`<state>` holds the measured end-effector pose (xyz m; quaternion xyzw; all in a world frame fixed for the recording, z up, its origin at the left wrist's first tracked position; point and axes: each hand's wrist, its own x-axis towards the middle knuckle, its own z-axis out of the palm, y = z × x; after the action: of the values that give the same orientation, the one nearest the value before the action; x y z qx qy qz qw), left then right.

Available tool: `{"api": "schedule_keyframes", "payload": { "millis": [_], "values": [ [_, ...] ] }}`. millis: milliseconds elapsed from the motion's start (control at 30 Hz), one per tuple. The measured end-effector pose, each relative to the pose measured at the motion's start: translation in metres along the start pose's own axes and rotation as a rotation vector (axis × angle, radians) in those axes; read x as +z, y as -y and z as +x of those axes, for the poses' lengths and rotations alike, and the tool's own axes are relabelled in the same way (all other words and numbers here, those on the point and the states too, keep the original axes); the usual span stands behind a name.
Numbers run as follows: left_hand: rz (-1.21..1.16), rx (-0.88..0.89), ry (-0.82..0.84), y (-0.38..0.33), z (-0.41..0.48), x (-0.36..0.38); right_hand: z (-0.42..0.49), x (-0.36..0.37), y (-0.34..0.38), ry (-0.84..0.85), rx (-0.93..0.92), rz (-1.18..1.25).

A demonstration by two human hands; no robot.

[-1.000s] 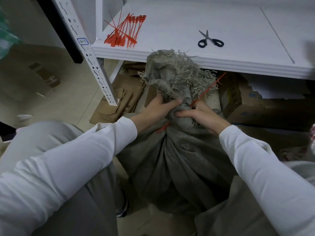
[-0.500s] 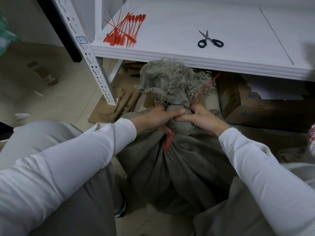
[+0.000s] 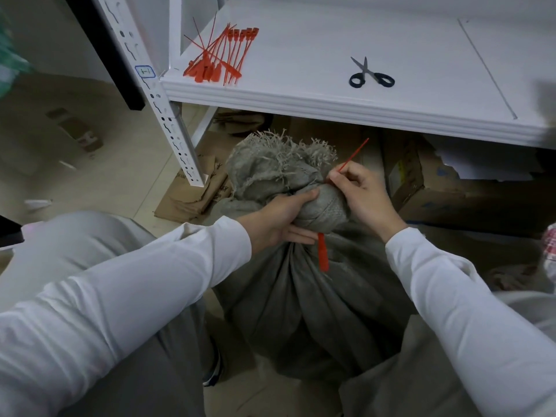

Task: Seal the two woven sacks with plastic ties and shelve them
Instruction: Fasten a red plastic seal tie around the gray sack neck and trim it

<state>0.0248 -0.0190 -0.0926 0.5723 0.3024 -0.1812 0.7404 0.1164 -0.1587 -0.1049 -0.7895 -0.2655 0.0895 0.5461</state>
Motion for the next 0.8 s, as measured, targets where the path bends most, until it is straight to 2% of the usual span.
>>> {"api": "schedule_keyframes", "payload": {
  "millis": [133, 500, 667, 800],
  "values": [
    [-0.001, -0.014, -0.061, -0.001, 0.0, 0.0, -0.006, -0.005, -0.001, -0.063, -0.217, -0.358],
    [-0.014, -0.028, -0.149, -0.002, -0.003, 0.003, -0.034, -0.016, 0.001, -0.021, -0.437, -0.433],
    [-0.117, -0.049, -0.178, -0.006, -0.007, 0.008, -0.045, -0.02, -0.005, 0.043, -0.575, -0.605],
    [-0.19, -0.054, -0.194, -0.009, -0.007, 0.009, -0.054, -0.018, -0.013, 0.048, -0.638, -0.648]
  ]
}}
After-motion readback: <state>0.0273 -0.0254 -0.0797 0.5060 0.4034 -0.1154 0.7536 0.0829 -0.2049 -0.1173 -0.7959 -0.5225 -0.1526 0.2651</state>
